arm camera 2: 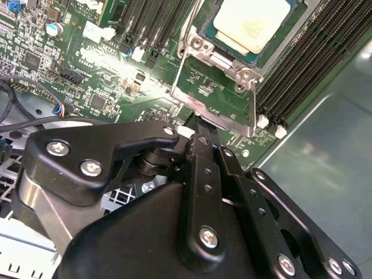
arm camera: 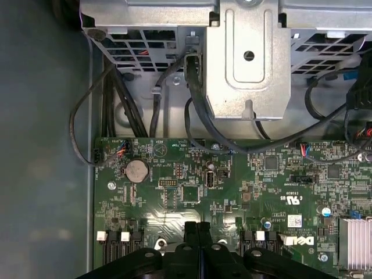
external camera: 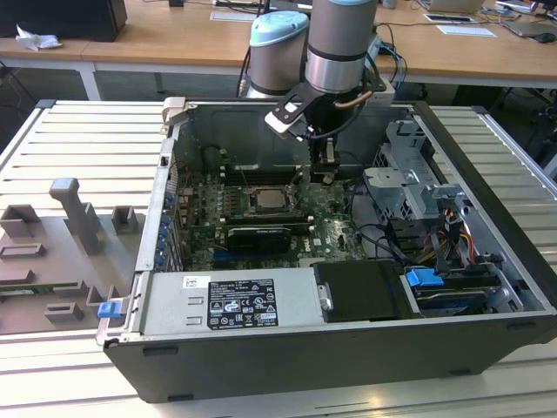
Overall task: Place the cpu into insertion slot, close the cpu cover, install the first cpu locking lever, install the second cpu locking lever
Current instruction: 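Close the cpu cover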
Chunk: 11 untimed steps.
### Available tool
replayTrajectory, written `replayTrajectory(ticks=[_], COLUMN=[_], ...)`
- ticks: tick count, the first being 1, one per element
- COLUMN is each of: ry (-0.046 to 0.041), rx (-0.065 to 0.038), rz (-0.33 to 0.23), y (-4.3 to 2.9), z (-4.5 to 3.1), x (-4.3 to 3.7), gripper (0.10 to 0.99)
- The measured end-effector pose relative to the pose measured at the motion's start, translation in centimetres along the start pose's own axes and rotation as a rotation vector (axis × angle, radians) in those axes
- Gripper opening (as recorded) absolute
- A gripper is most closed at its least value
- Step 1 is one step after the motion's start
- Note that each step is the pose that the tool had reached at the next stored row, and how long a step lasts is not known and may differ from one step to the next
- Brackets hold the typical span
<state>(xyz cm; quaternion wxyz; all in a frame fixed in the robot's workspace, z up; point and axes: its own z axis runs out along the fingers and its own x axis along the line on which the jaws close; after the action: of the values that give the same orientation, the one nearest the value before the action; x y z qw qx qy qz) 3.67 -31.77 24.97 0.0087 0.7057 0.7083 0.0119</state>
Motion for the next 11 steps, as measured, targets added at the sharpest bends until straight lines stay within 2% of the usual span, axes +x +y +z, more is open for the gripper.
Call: replayTrajectory(ticks=[6, 11], ry=[0.0002, 0.0001], rx=[0.000, 0.000], rz=[0.000, 0.000], y=[-0.51, -0.59], z=[0.00, 0.02], x=[0.00, 0.00], gripper=[0.106, 0.106])
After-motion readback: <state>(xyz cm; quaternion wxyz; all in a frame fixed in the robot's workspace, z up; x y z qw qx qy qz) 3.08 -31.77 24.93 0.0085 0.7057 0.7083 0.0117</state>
